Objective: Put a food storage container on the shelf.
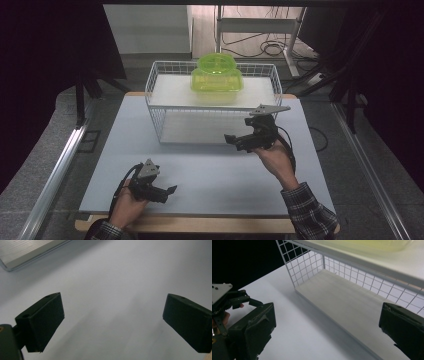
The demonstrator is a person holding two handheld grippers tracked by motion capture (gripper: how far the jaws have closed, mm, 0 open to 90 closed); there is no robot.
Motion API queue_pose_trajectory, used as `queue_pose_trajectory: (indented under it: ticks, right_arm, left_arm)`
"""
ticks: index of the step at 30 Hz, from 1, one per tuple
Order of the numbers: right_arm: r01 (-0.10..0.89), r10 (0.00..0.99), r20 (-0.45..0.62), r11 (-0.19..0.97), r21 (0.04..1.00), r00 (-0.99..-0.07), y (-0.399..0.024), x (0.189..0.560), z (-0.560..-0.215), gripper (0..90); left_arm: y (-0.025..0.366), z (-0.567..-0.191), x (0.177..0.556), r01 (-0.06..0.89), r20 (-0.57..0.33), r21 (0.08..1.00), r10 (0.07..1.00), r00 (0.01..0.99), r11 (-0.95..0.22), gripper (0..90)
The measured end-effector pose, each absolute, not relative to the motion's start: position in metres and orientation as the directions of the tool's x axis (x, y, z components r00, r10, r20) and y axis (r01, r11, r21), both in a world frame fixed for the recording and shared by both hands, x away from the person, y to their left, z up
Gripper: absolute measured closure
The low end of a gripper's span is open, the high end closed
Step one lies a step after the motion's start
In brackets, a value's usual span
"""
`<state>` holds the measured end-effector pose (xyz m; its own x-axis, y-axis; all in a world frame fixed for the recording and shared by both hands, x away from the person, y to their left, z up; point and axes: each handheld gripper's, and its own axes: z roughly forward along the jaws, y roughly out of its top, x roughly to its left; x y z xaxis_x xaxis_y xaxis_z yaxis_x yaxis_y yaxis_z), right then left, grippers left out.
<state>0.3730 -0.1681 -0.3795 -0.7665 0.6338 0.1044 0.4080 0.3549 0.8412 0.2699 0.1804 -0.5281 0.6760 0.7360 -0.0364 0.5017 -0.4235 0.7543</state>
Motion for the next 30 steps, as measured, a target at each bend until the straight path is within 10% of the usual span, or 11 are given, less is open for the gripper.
queue_pose_trajectory:
  ticks: [30]
  right_arm:
    - [0.423,0.678,0.075,0.364,0.830,-0.731,-0.196,0.339,-0.429,0.0]
  left_arm:
    - [0.180,-0.529,0.270,0.501,-0.036,0.753,0.733,0.680,-0.427,3.8]
